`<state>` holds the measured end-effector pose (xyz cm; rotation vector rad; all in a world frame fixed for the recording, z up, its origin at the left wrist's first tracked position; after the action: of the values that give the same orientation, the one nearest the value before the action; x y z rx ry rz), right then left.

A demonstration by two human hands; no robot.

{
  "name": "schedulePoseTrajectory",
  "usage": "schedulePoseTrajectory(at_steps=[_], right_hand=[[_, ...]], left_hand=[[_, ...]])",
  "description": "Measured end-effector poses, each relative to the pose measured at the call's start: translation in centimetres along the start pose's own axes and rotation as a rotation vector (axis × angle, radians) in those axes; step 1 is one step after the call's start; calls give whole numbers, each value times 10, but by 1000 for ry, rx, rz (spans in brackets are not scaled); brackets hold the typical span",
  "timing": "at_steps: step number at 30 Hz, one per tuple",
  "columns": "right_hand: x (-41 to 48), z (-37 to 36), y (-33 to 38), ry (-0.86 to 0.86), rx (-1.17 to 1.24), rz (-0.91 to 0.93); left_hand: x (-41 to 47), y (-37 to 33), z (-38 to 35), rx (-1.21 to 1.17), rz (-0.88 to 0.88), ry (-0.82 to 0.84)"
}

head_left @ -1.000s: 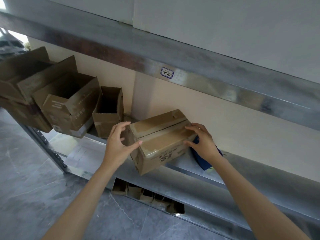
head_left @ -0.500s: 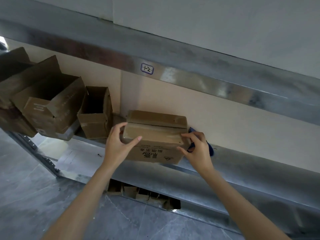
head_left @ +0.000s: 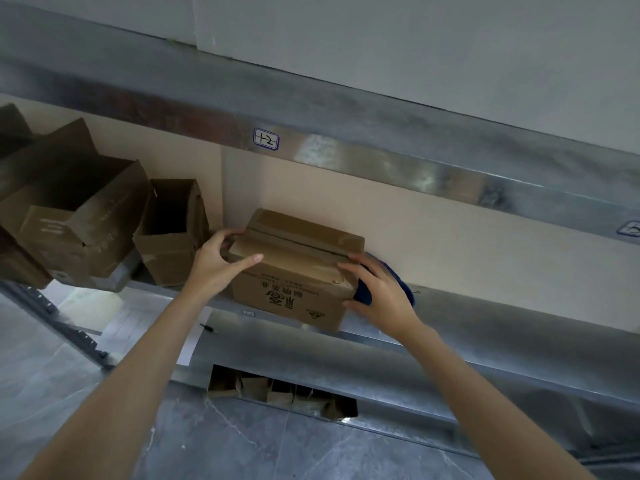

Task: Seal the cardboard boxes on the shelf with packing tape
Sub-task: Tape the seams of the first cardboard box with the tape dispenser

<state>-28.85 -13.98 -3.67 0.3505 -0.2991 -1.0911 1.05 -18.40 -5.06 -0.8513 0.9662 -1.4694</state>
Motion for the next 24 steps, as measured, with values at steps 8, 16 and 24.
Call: schedulePoseTrajectory(at_steps=[8,16,24], right_hand=[[2,4,2,12,-28,38],[-3,-1,22,-77,-121,107],[-3,9,-1,63,-85,106]], left_hand=[[9,-3,6,119,-56,-38],[0,-13,6,396,-103,-241],[-14,-24,-16,614,-16,-224]])
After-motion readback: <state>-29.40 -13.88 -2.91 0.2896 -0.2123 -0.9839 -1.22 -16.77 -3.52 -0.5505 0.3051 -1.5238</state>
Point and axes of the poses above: each hand's wrist, its own x-axis towards the middle knuckle, its own z-axis out of the back of the hand, y = z × x, the point moved 8 cm from there along x, towards the middle knuckle, and after that the axes turned 12 degrees about y, right-handed, at the moved point
